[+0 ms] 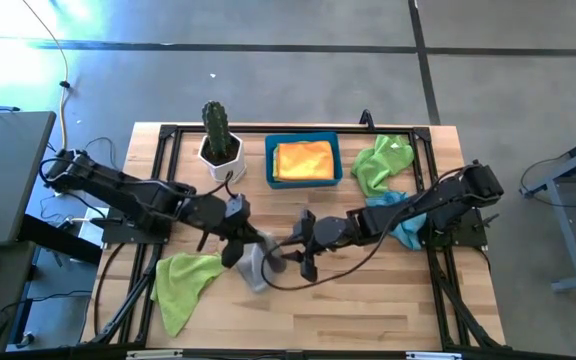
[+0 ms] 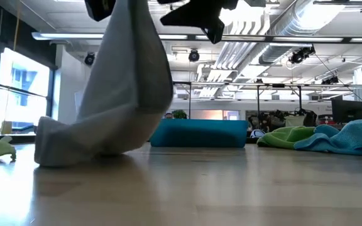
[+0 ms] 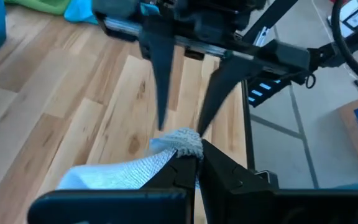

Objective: Fold microfiber towels
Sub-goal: Fold the gray microfiber towel

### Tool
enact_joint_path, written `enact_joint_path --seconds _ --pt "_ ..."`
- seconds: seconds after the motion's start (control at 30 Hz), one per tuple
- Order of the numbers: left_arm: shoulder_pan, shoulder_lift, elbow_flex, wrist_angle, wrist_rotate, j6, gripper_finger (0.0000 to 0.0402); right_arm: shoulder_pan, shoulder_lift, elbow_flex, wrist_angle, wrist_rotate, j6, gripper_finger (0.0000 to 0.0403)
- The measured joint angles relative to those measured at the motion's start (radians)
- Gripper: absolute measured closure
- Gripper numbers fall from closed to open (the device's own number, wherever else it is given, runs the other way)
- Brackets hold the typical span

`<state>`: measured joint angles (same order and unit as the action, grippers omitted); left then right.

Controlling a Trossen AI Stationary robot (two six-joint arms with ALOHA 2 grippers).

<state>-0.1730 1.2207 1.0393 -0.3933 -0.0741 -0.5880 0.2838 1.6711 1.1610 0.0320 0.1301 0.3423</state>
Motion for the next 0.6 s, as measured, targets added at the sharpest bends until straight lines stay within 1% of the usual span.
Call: enact_joint_path --seconds 0.1,0.17,0.27,0.33,0.4,0.6 --pt "0.027 -0.011 0.000 0.002 0.045 0.014 0.0400 -0.002 0.011 0.000 -0.003 0.064 0.004 0.0250" --pt "0.035 -0.013 0.000 0.006 0.063 0.037 0.0400 -0.009 0.027 0.000 -0.011 0.095 0.040 0.0250" --pt "0.043 -0.027 -0.001 0.010 0.086 0.058 0.0400 -0.022 0.058 0.000 -0.013 0.098 0.096 0.0250" --pt "0.045 -0.032 0.001 0.026 0.094 0.076 0.0400 -0.030 0.083 0.000 -0.012 0.103 0.105 0.0250" --pt "0.045 -0.044 -0.002 0.019 0.096 0.088 0.0400 -0.035 0.109 0.000 -0.013 0.102 0.111 0.0250" --pt "0.052 -0.081 0.001 0.074 0.091 0.113 0.0400 -0.036 0.177 0.001 -0.005 0.101 0.155 0.0250"
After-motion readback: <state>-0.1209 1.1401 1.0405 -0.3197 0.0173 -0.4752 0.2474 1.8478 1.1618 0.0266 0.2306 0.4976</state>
